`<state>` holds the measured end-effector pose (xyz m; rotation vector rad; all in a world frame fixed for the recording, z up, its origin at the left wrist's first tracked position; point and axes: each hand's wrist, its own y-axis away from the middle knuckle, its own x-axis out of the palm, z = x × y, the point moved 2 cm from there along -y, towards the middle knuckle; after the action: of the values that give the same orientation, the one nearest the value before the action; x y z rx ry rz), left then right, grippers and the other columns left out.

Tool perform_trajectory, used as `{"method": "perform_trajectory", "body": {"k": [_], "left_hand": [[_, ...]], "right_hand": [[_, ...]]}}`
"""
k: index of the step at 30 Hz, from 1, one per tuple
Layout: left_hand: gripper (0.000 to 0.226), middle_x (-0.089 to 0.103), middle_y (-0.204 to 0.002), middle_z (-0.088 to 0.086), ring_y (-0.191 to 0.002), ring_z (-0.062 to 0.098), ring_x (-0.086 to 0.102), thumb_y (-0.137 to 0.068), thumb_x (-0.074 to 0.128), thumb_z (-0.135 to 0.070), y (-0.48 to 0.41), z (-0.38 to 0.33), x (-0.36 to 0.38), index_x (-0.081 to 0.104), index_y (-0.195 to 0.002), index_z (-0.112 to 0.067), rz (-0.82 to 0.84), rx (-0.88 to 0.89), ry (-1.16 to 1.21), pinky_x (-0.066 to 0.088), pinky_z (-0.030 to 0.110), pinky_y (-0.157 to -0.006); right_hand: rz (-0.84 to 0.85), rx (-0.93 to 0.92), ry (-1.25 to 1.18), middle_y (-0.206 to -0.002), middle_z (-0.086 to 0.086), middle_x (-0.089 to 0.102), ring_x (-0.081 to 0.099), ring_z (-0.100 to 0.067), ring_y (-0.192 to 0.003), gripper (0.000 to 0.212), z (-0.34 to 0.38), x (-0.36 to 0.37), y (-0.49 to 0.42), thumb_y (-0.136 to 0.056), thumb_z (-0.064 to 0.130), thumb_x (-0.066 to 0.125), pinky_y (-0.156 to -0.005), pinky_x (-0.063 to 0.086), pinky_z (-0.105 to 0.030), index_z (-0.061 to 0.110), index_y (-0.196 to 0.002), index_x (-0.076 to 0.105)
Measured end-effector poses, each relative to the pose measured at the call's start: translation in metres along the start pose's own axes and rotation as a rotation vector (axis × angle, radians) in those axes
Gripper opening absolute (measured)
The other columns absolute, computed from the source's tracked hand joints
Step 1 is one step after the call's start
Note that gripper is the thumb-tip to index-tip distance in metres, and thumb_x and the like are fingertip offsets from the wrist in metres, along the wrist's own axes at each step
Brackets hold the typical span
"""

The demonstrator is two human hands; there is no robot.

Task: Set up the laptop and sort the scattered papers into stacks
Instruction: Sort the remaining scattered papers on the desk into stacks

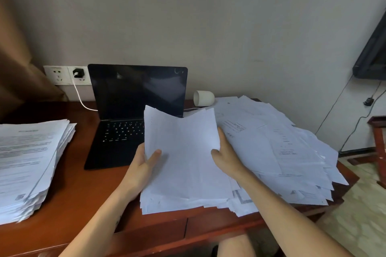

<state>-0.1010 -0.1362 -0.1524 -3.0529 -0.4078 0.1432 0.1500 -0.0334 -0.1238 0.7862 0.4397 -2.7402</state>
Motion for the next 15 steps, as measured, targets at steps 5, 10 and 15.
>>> {"method": "perform_trajectory", "body": {"k": [5, 10, 15], "left_hand": [[0.053, 0.065, -0.132, -0.007, -0.116, 0.017, 0.069, -0.1, 0.067, -0.018, -0.002, 0.007, -0.004, 0.041, -0.144, -0.031, 0.0, -0.009, 0.031, 0.061, 0.037, -0.09], [0.058, 0.064, -0.134, -0.011, -0.122, 0.013, 0.065, -0.1, 0.064, -0.006, -0.013, -0.002, -0.019, 0.042, -0.148, -0.032, -0.04, 0.094, -0.001, 0.057, 0.035, -0.096], [0.058, 0.064, -0.134, -0.009, -0.122, 0.02, 0.066, -0.101, 0.064, -0.009, -0.02, 0.007, -0.037, 0.044, -0.134, -0.053, -0.125, 0.082, 0.013, 0.056, 0.053, -0.1]], "right_hand": [[0.01, -0.094, 0.106, -0.137, 0.026, 0.049, 0.05, 0.007, -0.12, 0.065, -0.016, -0.002, -0.017, -0.093, 0.001, 0.043, -0.098, 0.048, -0.02, 0.039, -0.145, 0.034], [-0.033, -0.075, 0.464, -0.15, -0.002, 0.047, 0.036, -0.023, -0.143, 0.056, -0.047, -0.042, -0.044, -0.092, 0.009, 0.058, -0.119, 0.024, -0.036, 0.017, -0.147, 0.047], [0.264, 0.034, 0.562, -0.163, 0.01, 0.027, 0.019, -0.015, -0.151, 0.068, -0.067, -0.063, -0.069, -0.096, 0.042, 0.064, -0.124, 0.013, -0.035, 0.031, -0.156, 0.034]]}}
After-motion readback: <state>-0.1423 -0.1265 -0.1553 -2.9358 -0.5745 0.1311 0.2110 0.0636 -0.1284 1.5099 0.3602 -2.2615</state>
